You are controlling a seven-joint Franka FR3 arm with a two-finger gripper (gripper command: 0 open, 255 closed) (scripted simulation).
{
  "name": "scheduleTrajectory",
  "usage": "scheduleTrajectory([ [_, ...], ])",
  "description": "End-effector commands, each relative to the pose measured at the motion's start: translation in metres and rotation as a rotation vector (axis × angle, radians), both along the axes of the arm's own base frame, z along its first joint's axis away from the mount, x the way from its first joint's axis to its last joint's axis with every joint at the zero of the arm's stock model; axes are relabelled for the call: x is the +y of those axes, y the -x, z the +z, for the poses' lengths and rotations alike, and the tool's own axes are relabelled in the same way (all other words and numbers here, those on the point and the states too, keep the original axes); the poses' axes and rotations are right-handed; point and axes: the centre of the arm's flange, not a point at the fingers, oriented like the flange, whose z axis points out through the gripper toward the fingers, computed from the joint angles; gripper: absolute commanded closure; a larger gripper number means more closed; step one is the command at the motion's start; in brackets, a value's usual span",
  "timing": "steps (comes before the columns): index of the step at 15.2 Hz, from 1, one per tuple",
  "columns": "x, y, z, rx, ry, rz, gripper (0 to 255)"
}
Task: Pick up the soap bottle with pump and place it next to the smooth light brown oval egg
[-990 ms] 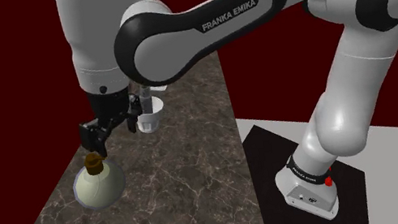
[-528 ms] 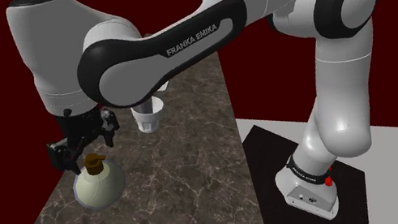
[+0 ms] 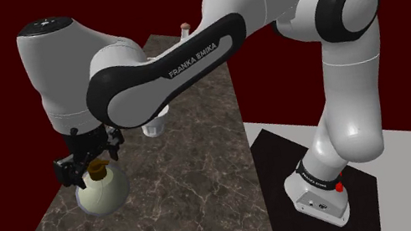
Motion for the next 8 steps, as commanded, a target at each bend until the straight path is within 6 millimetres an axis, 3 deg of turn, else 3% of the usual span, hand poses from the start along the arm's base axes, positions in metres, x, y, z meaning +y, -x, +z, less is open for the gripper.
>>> scheduleTrajectory([
  [1, -0.0002, 0.0003, -0.0007, 0.000, 0.000, 0.000, 0],
  [5, -0.0002, 0.0003, -0.0007, 0.000, 0.000, 0.000, 0],
  [6, -0.0002, 0.0003, -0.0007, 0.000, 0.000, 0.000, 255],
  [8, -0.0002, 0.0003, -0.0007, 0.000, 0.000, 0.000, 255],
])
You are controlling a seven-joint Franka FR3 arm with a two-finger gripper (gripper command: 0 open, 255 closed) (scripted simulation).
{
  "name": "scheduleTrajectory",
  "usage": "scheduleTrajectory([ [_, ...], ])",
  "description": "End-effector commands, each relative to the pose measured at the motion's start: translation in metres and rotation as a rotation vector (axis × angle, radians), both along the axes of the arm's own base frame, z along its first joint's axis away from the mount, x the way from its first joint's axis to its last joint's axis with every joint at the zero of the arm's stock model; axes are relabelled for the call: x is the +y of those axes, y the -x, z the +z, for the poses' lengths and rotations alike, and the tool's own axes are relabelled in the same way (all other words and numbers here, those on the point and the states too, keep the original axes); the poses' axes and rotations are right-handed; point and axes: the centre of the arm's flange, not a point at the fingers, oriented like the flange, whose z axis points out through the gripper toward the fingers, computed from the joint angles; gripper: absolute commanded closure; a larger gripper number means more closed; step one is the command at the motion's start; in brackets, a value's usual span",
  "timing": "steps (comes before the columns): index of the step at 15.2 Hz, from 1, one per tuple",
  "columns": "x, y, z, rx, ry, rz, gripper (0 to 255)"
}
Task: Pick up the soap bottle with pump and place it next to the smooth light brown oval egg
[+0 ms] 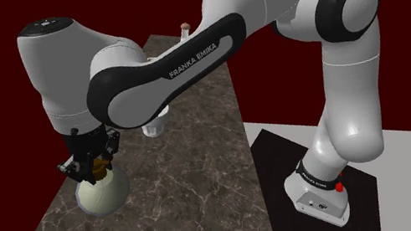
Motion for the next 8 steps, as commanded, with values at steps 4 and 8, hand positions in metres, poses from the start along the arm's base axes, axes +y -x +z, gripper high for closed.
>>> scheduleTrajectory([
  [4, -0.0001, -0.0001, -0.0002, 0.000, 0.000, 0.000, 255],
  [8, -0.0001, 0.0000, 0.0051, 0.000, 0.000, 0.000, 255],
])
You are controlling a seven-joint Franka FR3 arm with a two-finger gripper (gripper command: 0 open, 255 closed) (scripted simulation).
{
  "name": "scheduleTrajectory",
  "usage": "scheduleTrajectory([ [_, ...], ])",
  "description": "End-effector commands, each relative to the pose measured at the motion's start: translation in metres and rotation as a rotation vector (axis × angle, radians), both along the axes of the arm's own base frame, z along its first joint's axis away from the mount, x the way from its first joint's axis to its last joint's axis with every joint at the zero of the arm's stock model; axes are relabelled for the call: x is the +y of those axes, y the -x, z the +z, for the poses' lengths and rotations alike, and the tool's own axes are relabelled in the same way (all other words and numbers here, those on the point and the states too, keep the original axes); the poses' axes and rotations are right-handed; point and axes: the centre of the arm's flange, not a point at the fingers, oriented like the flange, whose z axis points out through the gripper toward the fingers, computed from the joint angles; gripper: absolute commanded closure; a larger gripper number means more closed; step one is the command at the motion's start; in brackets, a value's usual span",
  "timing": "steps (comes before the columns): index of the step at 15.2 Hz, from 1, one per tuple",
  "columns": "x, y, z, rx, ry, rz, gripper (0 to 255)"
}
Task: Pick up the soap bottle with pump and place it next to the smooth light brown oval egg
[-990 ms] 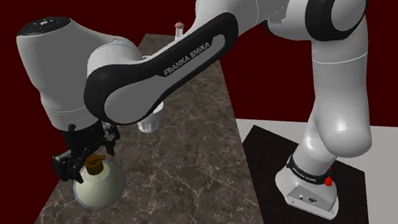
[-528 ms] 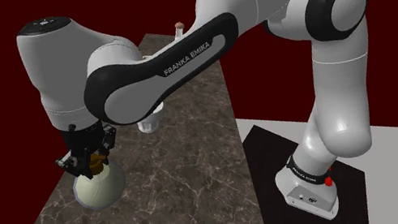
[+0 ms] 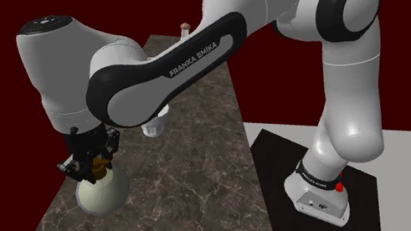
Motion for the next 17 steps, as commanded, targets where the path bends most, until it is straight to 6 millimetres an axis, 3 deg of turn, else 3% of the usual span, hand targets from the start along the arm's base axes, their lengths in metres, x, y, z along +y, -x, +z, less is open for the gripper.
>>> scheduleTrajectory([
  [1, 0.000, 0.000, 0.008, 0.000, 0.000, 0.000, 255],
  [17, 0.000, 0.000, 0.092, 0.000, 0.000, 0.000, 255],
])
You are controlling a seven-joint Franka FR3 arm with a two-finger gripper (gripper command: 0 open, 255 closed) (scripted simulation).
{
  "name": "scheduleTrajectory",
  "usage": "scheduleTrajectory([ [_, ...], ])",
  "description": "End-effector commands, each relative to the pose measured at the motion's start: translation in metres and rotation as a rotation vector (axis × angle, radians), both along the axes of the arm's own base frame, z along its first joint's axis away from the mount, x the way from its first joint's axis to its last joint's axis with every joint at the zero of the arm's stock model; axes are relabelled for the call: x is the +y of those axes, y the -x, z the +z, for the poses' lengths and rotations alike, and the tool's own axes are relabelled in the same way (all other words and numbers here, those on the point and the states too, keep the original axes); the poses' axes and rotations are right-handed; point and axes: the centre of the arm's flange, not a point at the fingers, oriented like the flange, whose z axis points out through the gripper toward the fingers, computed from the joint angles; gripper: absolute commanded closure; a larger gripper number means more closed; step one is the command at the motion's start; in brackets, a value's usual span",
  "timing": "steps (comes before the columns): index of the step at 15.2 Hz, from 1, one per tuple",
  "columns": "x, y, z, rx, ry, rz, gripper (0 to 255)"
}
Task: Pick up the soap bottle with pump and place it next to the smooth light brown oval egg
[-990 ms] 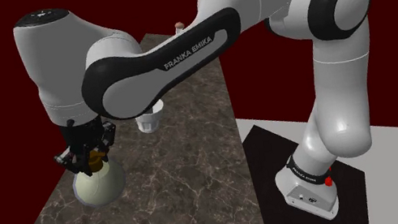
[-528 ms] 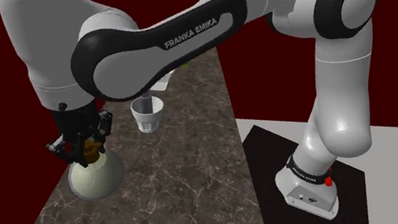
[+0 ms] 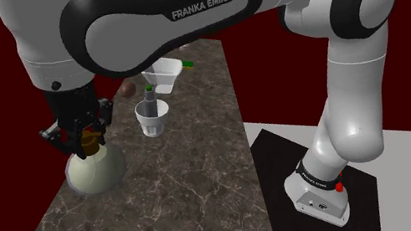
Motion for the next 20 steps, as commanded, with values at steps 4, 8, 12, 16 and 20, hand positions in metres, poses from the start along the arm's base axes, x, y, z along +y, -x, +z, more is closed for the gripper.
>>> scheduleTrajectory([
  [4, 0.000, 0.001, 0.026, 0.000, 0.000, 0.000, 255],
  [8, 0.000, 0.001, 0.048, 0.000, 0.000, 0.000, 255],
  [12, 0.000, 0.001, 0.069, 0.000, 0.000, 0.000, 255],
  [16, 0.000, 0.001, 0.090, 0.000, 0.000, 0.000, 255],
  [20, 0.000, 0.001, 0.111, 0.000, 0.000, 0.000, 255],
])
